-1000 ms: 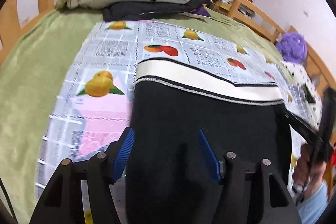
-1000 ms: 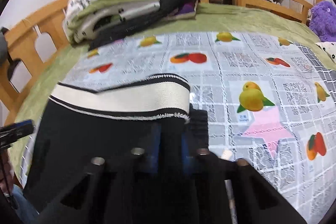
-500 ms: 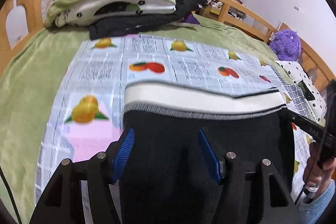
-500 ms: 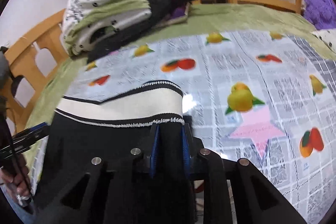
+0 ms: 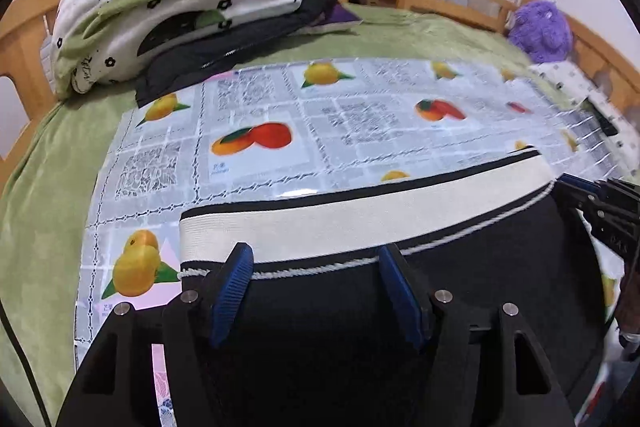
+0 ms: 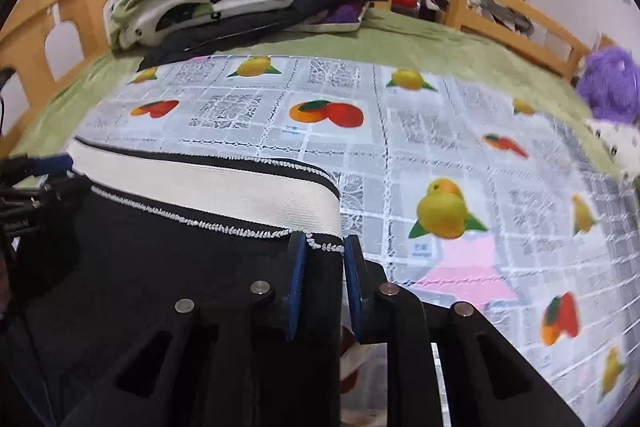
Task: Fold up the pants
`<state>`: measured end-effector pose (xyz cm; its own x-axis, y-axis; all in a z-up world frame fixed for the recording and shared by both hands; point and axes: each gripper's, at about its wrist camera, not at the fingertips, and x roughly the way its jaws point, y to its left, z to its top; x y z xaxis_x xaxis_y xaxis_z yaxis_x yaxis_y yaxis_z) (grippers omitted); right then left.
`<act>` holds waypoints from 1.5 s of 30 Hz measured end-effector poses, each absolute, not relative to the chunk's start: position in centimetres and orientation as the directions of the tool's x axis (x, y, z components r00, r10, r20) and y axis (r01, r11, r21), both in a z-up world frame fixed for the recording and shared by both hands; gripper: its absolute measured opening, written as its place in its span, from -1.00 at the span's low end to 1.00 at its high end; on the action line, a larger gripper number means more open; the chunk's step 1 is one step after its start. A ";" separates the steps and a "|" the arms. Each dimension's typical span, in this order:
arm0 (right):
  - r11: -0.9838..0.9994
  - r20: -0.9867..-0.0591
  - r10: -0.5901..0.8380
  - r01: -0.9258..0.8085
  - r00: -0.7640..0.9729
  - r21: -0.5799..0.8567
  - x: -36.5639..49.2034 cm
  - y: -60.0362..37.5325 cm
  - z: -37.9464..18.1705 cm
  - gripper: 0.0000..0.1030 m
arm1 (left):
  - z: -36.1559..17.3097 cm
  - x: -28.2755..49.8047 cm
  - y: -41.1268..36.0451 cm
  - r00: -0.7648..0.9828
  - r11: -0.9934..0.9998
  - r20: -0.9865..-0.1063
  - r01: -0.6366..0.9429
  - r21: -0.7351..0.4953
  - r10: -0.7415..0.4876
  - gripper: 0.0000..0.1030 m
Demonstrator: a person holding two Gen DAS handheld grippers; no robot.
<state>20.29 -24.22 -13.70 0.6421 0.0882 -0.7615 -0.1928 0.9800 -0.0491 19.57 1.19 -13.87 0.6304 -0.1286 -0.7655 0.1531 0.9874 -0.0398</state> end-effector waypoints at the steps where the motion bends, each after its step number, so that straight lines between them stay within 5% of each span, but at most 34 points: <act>1: 0.982 -0.750 0.108 -0.190 0.653 -0.024 19.9 -24.6 -12.7 -0.79 | -13.3 19.3 1.7 0.643 0.989 -0.754 0.140 -0.053 -0.131 0.24; 6: 0.972 -0.641 0.225 -0.218 0.734 0.091 19.0 -24.8 -9.0 -0.77 | -12.9 19.6 3.6 0.678 0.996 -0.729 0.069 -0.063 -0.093 0.24; 11: 0.970 -0.717 0.223 -0.223 0.660 0.097 22.1 -22.0 -15.0 -0.79 | -16.5 21.2 3.4 0.594 0.994 -0.800 0.111 -0.023 -0.085 0.31; 15: 0.971 -0.730 0.234 -0.191 0.642 0.143 22.2 -22.7 -14.2 -0.92 | -15.4 19.4 4.2 0.592 0.993 -0.799 0.101 -0.052 -0.102 0.31; 34: 0.979 -0.814 0.180 -0.184 0.553 0.092 4.9 -24.9 -16.3 -0.85 | -17.8 -0.3 4.7 0.512 0.993 -0.851 0.069 -0.094 -0.116 0.36; 36: 0.979 -0.829 0.167 -0.187 0.533 0.077 5.0 -24.6 -17.7 -0.86 | -18.8 -0.2 5.9 0.495 0.982 -0.851 0.027 -0.187 -0.176 0.39; 45: 0.974 -0.760 0.216 -0.191 0.613 0.122 3.1 -24.7 -14.3 -0.79 | -15.9 -1.1 5.0 0.564 0.984 -0.807 0.081 -0.161 -0.178 0.34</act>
<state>3.09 -24.71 -14.29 0.6132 0.2156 -0.7599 -0.1908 0.9740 0.1225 -1.13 4.96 -15.95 0.5637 -0.1784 -0.8065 0.0810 0.9836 -0.1609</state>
